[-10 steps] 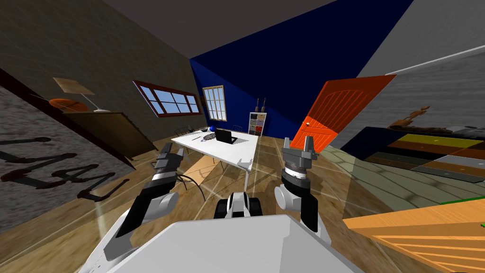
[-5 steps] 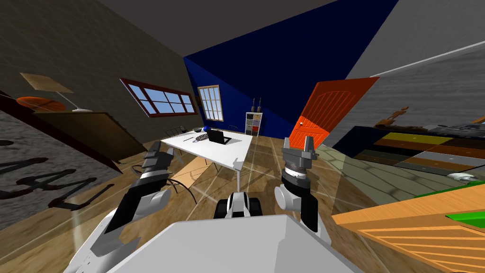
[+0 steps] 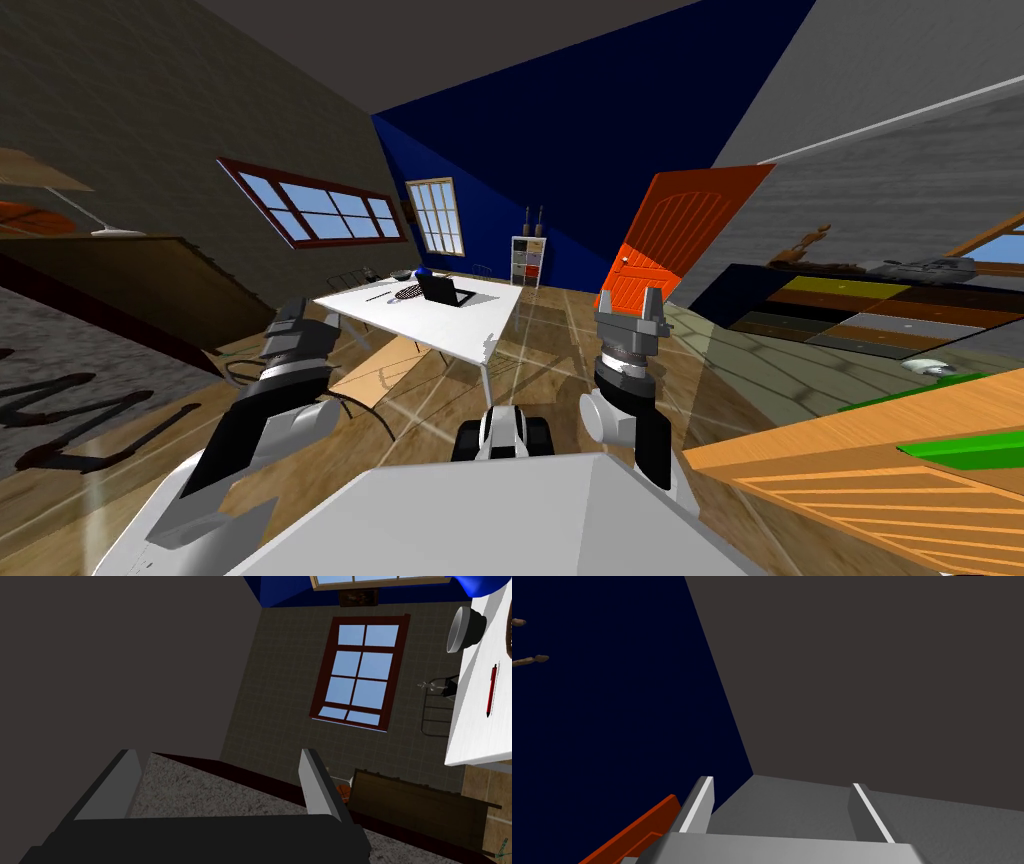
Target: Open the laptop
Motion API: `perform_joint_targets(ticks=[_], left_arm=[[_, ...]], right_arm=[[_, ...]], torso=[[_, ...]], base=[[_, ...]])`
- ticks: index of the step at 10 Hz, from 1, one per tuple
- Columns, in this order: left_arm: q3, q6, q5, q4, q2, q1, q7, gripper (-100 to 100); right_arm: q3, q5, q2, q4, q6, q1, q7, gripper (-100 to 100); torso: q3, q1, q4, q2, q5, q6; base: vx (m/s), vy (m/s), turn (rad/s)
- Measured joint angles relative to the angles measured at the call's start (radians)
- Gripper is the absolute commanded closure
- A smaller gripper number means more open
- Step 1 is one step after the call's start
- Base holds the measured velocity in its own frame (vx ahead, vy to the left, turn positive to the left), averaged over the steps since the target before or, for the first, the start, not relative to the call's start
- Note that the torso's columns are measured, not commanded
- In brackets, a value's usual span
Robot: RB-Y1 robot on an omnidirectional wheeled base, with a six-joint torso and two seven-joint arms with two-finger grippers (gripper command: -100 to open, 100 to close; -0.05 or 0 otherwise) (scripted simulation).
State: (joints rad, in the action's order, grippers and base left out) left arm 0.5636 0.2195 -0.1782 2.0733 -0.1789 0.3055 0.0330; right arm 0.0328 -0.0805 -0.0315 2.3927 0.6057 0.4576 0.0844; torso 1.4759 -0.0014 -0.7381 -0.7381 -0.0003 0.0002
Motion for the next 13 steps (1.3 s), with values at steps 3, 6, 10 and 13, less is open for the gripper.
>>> perform_joint_targets(ticks=[3,6,10,13], left_arm=[[0.086,-0.024,-0.022,-0.053,0.003,-0.035,0.012,-100],[0.167,-0.072,-0.049,-0.082,0.008,-0.069,0.025,-100],[0.27,-0.111,-0.09,-0.123,0.01,-0.09,0.051,-100],[0.352,-0.162,-0.13,-0.147,0.016,-0.117,0.075,-100]], right_arm=[[0.0,0.0,0.0,0.0,0.0,0.0,0.0,0],[0.0,0.0,0.0,0.0,0.0,0.0,0.0,0],[0.0,0.0,0.0,0.0,0.0,0.0,0.0,0],[0.0,0.0,0.0,0.0,0.0,0.0,0.0,0]], torso=[[0.001,0.005,0.0,0.002,0.001,0.0],[0.001,-0.003,0.001,0.002,-0.001,0.0],[0.0,0.004,0.0,0.001,0.001,0.0],[0.0,0.002,0.0,0.0,0.0,0.0]], base=[[0.068,-0.194,-0.04],[0.087,-0.212,-0.076],[0.134,-0.154,-0.078],[0.169,-0.152,-0.062]])
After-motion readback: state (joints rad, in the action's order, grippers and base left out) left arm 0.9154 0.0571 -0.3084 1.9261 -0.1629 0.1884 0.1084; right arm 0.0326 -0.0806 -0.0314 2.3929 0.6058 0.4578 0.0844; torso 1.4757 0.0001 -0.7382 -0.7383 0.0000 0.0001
